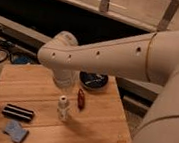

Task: Knock the bottle over

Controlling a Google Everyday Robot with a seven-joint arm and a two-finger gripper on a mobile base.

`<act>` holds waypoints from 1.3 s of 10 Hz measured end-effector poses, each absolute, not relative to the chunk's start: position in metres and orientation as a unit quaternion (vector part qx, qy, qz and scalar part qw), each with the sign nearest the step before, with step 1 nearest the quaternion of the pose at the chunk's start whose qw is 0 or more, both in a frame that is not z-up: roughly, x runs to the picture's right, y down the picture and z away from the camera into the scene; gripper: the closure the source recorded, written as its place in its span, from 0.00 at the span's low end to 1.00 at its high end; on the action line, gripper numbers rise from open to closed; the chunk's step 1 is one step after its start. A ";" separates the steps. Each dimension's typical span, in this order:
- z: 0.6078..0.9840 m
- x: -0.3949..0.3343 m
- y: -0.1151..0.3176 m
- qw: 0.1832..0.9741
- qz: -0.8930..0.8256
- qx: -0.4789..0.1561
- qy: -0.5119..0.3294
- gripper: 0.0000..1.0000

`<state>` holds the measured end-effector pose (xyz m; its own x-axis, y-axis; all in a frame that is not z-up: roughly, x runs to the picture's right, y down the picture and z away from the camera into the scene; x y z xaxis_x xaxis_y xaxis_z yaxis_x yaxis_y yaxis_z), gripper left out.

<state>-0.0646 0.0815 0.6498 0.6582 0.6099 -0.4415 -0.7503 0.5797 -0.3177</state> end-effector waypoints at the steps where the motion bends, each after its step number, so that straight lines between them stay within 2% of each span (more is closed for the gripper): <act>1: 0.656 -0.049 0.079 0.870 0.402 -0.243 0.151 0.98; 8: 0.731 -0.039 0.156 0.810 0.417 -0.339 0.234 0.98; 13: 0.738 -0.056 0.167 0.806 0.417 -0.360 0.217 0.98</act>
